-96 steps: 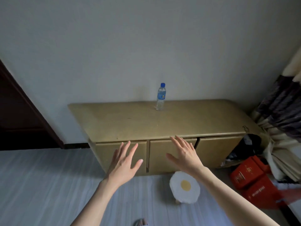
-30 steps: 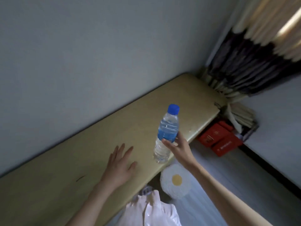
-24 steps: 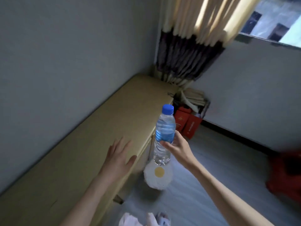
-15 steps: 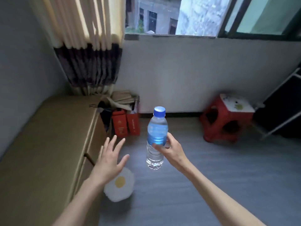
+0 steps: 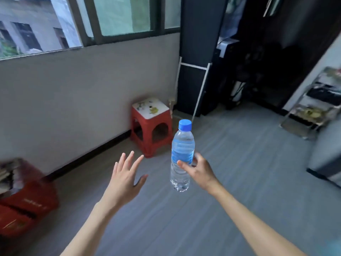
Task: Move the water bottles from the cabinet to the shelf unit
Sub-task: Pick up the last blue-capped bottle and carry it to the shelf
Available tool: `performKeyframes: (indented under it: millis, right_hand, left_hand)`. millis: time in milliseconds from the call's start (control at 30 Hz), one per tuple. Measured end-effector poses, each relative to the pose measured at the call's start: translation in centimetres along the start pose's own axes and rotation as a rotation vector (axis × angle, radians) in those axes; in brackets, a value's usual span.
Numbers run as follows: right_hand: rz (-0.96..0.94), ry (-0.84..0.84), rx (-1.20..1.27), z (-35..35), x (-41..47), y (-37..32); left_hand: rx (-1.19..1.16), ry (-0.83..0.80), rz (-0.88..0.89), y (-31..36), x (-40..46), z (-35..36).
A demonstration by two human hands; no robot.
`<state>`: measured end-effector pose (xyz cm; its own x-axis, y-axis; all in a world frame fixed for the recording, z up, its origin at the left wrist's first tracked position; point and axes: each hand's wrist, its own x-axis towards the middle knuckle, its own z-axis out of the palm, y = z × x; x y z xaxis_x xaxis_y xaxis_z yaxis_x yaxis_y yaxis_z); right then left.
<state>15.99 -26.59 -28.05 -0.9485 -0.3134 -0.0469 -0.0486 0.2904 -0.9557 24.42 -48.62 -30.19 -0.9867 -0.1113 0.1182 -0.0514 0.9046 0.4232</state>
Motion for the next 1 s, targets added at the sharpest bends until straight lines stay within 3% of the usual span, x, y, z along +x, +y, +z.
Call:
performKeyframes:
  millis: [233, 500, 767, 1000]
  right_hand:
    - [0.098, 0.324, 0.072, -13.4, 5.3, 4.4]
    - [0.165, 0.565, 0.069, -25.4, 15.7, 7.8]
    - [0.198, 0.734, 0.125, -36.9, 25.3, 9.9]
    - [0.220, 0.869, 0.139, -50.0, 31.8, 15.7]
  left_hand:
    - [0.001, -0.128, 0.262, 9.1, 15.2, 6.5]
    - [-0.054, -0.252, 0.470, 17.5, 33.8, 12.9]
    - [-0.022, -0.300, 0.680, 28.4, 49.5, 18.7]
    - [-0.024, -0.392, 0.770, 39.4, 60.2, 27.4]
